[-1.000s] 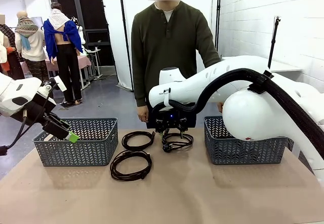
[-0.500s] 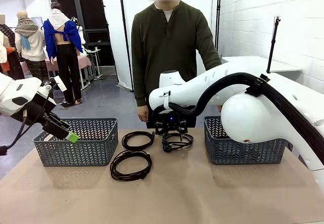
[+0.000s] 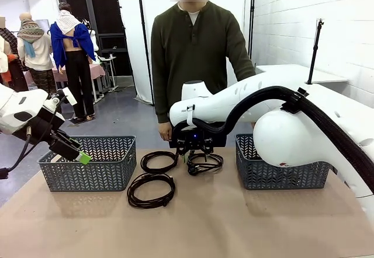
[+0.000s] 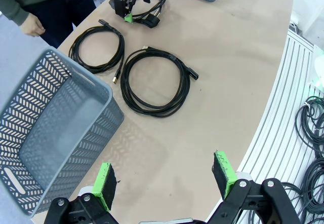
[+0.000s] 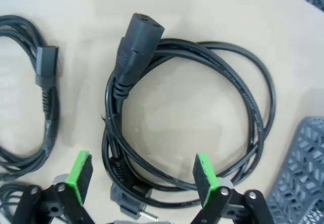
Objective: Organize the cables according to human instructions.
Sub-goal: Pick up a bundle of cables and place it in the basket indicated by the human.
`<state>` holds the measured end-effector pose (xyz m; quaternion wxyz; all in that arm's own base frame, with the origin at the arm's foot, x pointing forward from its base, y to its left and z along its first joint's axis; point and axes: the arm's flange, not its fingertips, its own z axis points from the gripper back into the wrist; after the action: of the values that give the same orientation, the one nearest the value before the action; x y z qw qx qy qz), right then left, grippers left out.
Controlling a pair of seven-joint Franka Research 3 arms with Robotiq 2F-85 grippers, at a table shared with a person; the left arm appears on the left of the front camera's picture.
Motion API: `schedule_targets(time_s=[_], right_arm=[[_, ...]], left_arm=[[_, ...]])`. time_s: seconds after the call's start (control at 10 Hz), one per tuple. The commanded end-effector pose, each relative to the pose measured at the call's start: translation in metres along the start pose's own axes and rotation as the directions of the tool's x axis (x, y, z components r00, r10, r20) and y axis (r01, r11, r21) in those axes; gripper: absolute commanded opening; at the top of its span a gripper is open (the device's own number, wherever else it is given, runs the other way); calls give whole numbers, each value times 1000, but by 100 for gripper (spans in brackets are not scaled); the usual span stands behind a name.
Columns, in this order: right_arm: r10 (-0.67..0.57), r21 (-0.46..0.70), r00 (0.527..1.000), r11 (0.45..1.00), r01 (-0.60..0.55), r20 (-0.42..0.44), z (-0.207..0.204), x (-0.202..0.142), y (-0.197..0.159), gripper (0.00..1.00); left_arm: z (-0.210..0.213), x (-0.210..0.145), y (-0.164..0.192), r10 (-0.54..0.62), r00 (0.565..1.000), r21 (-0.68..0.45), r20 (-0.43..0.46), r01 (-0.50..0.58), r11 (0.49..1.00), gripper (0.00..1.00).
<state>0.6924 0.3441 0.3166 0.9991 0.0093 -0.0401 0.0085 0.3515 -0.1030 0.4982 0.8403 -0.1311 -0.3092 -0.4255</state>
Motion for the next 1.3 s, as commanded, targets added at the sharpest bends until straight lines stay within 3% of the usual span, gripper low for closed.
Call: schedule_targets(time_s=[0.0,0.4,0.9,1.0,1.2], right_arm=[[-8,-25,1000,1000,7,-18,-8,11,6,100],[8,-39,1000,999,-9,-7,-10,13,7,100],[20,-21,997,1000,-21,-68,-12,12,11,13],[24,-20,997,999,-26,-75,-13,12,11,0],[27,13,995,1000,-26,-91,-13,13,9,0]], left_arm=[[-1,-1,3,-2,1000,-12,7,2,1000,100],[-1,-1,3,-2,1000,-12,7,2,1000,100],[-1,-1,3,-2,1000,-12,7,2,1000,100],[-1,-1,3,-2,1000,-12,7,2,1000,100],[-1,-1,3,-2,1000,-12,7,2,1000,100]])
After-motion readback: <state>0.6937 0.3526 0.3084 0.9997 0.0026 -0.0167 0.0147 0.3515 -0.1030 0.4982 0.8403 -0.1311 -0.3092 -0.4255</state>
